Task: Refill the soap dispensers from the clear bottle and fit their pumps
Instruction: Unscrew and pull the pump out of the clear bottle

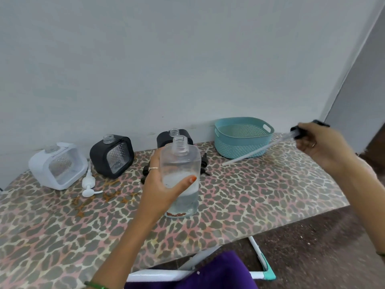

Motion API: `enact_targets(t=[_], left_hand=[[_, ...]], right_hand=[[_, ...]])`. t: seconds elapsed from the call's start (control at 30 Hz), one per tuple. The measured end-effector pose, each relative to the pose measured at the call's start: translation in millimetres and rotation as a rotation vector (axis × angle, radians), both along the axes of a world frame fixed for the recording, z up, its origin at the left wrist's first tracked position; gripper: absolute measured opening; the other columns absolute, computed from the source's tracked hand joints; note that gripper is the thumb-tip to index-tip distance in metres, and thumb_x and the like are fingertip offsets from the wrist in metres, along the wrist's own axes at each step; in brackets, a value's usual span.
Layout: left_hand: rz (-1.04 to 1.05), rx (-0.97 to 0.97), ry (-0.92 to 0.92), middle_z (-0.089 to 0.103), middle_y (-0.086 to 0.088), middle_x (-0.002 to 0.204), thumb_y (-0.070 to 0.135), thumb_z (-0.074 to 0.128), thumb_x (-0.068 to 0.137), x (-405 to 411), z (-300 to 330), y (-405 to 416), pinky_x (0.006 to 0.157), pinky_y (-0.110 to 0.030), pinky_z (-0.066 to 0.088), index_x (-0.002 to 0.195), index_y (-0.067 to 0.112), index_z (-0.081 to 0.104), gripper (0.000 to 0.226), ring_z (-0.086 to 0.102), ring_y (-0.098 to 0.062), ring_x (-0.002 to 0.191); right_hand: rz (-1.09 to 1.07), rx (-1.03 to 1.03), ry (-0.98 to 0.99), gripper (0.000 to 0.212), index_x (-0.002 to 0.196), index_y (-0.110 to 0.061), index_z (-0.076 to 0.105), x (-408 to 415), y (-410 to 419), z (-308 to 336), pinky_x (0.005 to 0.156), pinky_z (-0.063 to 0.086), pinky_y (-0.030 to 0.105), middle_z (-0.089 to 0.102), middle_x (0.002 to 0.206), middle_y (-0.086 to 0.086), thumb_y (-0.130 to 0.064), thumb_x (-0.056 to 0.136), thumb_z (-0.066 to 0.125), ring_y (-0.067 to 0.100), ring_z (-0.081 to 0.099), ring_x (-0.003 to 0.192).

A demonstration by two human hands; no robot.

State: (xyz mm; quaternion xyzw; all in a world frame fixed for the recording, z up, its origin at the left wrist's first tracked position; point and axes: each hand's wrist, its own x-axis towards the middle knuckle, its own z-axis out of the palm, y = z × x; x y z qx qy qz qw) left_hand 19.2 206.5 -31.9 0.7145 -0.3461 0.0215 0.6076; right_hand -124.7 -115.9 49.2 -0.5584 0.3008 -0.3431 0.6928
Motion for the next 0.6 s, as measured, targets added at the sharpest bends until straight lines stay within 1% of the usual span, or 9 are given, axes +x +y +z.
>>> enact_targets(t=[0.07,0.13,0.23,0.3,0.4,0.47,0.5,0.57,0.6], left_hand=[[0.016,0.012,0.002,0.047,0.024,0.134,0.058,0.074,0.063,-2.0,-6.5,1.3,0.089,-0.002,0.038,0.143,0.035,0.029,0.095,0.047,0.009,0.119],[0.025,0.028,-0.002,0.05,0.016,0.135,0.063,0.071,0.062,-4.3,-9.8,1.4,0.091,-0.004,0.04,0.144,0.029,0.028,0.099,0.048,0.006,0.119],[0.032,0.034,-0.013,0.054,0.018,0.126,0.06,0.072,0.065,-5.7,-11.7,0.1,0.083,-0.004,0.042,0.142,0.022,0.033,0.095,0.054,0.006,0.11],[0.037,0.035,-0.021,0.055,0.015,0.126,0.054,0.076,0.069,-6.7,-13.1,-0.5,0.077,-0.009,0.046,0.143,0.023,0.031,0.092,0.057,-0.006,0.104],[0.048,0.035,-0.053,0.054,0.013,0.129,0.055,0.073,0.071,-7.8,-15.0,-0.3,0.081,-0.011,0.047,0.144,0.025,0.029,0.091,0.057,-0.007,0.109],[0.055,0.044,-0.044,0.055,0.011,0.127,0.051,0.075,0.072,-8.6,-16.1,-0.6,0.08,-0.032,0.054,0.142,0.024,0.031,0.087,0.059,-0.029,0.104],[0.055,0.044,-0.033,0.056,0.009,0.127,0.052,0.075,0.072,-8.4,-16.9,-0.7,0.078,-0.032,0.054,0.142,0.022,0.032,0.088,0.059,-0.029,0.104],[0.043,0.027,-0.014,0.056,0.01,0.126,0.057,0.074,0.066,-7.5,-18.3,-0.2,0.082,-0.01,0.047,0.143,0.02,0.032,0.095,0.057,-0.004,0.11],[0.036,0.023,-0.004,0.056,0.01,0.125,0.057,0.073,0.064,-7.4,-18.0,0.1,0.082,-0.005,0.043,0.142,0.019,0.033,0.096,0.055,0.003,0.111]], right_hand=[[-0.026,0.072,0.062,0.014,0.081,-0.005,0.062,-1.0,-12.7,-22.2,0.044,0.046,0.015,0.063,0.051,-0.001,-0.012,0.093,0.058,0.005,0.047,0.041],[-0.055,0.132,0.126,0.015,0.082,-0.004,0.062,-1.2,-24.7,-42.2,0.041,0.045,0.015,0.061,0.048,-0.001,-0.013,0.093,0.058,0.005,0.043,0.038],[-0.086,0.196,0.232,0.017,0.083,-0.002,0.063,-1.1,-38.3,-64.7,0.04,0.046,0.015,0.061,0.053,0.003,-0.014,0.094,0.058,0.007,0.044,0.043],[-0.082,0.234,0.302,0.015,0.09,0.0,0.062,0.0,-42.1,-73.7,0.038,0.046,0.016,0.057,0.064,0.007,-0.014,0.093,0.06,0.011,0.042,0.052],[-0.037,0.24,0.417,0.018,0.084,0.0,0.06,2.0,-41.2,-80.7,0.037,0.046,0.016,0.053,0.07,0.01,-0.015,0.093,0.061,0.015,0.043,0.056],[-0.003,0.216,0.489,0.021,0.08,0.0,0.06,3.2,-40.7,-83.5,0.036,0.045,0.017,0.054,0.068,0.011,-0.017,0.093,0.062,0.016,0.044,0.053],[0.007,0.198,0.529,0.022,0.081,0.001,0.06,4.1,-41.0,-84.9,0.036,0.046,0.018,0.055,0.068,0.012,-0.018,0.091,0.064,0.016,0.046,0.05],[-0.002,0.143,0.598,0.024,0.082,0.001,0.06,5.4,-42.8,-88.1,0.036,0.048,0.02,0.059,0.068,0.015,-0.02,0.087,0.07,0.016,0.052,0.039],[-0.01,0.113,0.626,0.027,0.081,0.001,0.059,5.8,-43.6,-89.7,0.037,0.049,0.021,0.06,0.068,0.016,-0.022,0.085,0.072,0.015,0.053,0.035]])
